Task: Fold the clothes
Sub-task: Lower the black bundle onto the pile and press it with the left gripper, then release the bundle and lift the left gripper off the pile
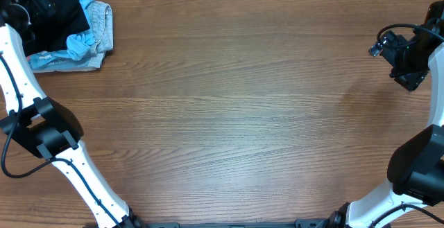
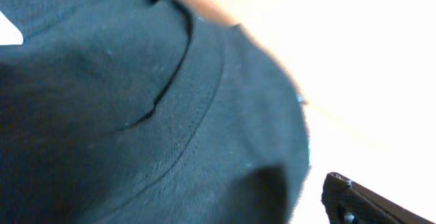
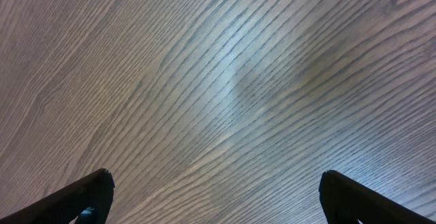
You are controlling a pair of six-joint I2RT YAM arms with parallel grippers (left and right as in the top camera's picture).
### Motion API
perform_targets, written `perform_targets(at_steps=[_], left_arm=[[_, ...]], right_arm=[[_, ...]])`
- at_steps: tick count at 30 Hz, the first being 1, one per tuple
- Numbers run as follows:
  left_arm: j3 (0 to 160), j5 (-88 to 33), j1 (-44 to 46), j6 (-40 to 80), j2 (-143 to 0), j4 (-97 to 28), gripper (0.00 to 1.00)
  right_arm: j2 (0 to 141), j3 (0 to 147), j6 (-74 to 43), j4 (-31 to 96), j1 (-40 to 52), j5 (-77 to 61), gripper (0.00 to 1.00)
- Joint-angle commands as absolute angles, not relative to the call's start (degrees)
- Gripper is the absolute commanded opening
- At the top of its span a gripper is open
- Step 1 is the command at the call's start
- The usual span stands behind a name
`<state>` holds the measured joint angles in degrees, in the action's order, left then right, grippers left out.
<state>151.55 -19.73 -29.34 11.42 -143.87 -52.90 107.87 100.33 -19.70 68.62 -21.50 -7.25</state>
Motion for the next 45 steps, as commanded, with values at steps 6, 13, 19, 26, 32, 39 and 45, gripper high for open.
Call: perform_targets(at_steps=[6, 13, 19, 26, 32, 39, 45], left_arm=[[153.9, -28.2, -26.5, 24.0, -133.0, -51.9, 1.00], [153.9, -28.4, -23.9, 33.5, -132.9, -52.9, 1.00], [153.9, -29.4, -23.2, 33.9, -132.9, -46.3, 0.93], [153.9, -8.9, -23.2, 23.4, -133.2, -47.4, 0.11], [152.0, 0.7, -23.2, 14.3, -135.7, -51.0, 0.04], [151.3, 3.8, -23.5, 7.7, -144.4, -50.0, 0.17], [151.3, 4.5, -23.9, 7.7, -148.5, -51.0, 0.20]], right_arm=[[107.8, 101.5, -20.0, 68.7, -21.5, -7.1, 1.00], [107.8, 101.5, -20.0, 68.7, -21.5, -7.1, 1.00], [107.8, 101.5, -20.0, 68.7, -21.5, -7.1, 1.00], [107.8, 101.5, -20.0, 68.7, -21.5, -7.1, 1.00], [107.8, 101.5, -20.0, 68.7, -21.5, -7.1, 1.00], [107.8, 101.5, -20.0, 68.7, -21.5, -7.1, 1.00], [107.8, 101.5, -20.0, 68.7, -21.5, -7.1, 1.00]])
